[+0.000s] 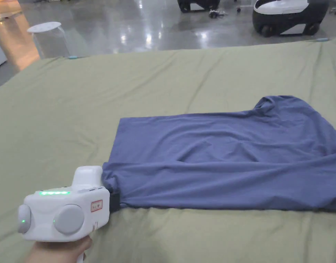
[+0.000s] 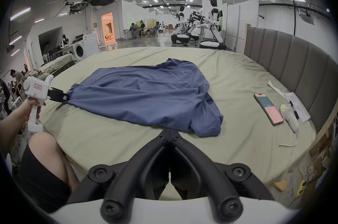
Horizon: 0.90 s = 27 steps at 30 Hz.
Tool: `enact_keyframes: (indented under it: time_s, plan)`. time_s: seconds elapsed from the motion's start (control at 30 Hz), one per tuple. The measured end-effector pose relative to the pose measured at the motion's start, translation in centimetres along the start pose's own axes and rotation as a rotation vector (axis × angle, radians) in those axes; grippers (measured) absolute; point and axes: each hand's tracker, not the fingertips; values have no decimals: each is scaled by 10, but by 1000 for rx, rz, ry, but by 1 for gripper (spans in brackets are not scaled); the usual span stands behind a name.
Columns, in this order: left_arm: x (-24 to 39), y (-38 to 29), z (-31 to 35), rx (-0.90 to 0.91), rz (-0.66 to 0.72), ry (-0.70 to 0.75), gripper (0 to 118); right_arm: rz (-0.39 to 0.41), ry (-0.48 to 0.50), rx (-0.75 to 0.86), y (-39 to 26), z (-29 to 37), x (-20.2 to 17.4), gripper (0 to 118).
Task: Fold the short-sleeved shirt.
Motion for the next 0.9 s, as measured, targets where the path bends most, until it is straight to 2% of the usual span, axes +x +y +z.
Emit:
enact_keyframes:
  time_s: [0.17, 0.23, 0.27, 0.3, 0.33, 0.37, 0.4, 0.5, 0.53, 0.57, 0.6, 0.63, 0.67, 0.7, 0.8, 0.9]
  plan:
    - [10, 3, 36, 109, -40, -7, 5, -15, -27, -28, 1, -17, 17, 1]
    - [10, 7, 50, 145, -48, -4, 5, -16, -19, -110, 2, -32, 30, 2]
    - [11, 7, 61, 156, -49, -5, 5, -20, -23, -144, 3, -41, 38, 6]
    - [10, 10, 66, 168, -46, -7, 5, -30, -30, -150, 3, -50, 49, 26]
    - [9, 12, 68, 165, -46, -12, 5, -40, -39, -151, 3, -57, 58, 64]
    - [8, 14, 70, 167, -47, -15, 5, -65, -44, -159, 4, -66, 67, 88]
    - [7, 15, 71, 170, -49, -14, 5, -83, -46, -170, 7, -76, 75, 96]
    - [7, 18, 67, 161, -57, 1, 5, -106, -81, -197, 12, -107, 91, 94]
    - [7, 18, 65, 153, -57, 2, 5, -103, -66, -231, 11, -117, 94, 87]
    - [8, 18, 63, 144, -55, 1, 5, -103, -57, -265, 9, -128, 97, 68]
    - [9, 17, 60, 134, -58, 3, 5, -121, -55, -284, 7, -136, 97, 46]
    - [9, 16, 58, 123, -61, 6, 5, -168, -32, -266, 6, -138, 98, 22]
    - [9, 15, 56, 117, -65, 9, 5, -206, -34, -230, 6, -137, 99, 11]
    - [9, 14, 56, 110, -68, 10, 5, -230, 10, -213, 10, -133, 101, 10]
    - [5, 12, 62, 110, -57, 3, 5, -198, -19, -166, 13, -117, 93, 10]
    - [1, 12, 80, 133, -30, -20, 5, -213, -5, -128, 19, -87, 96, 10]
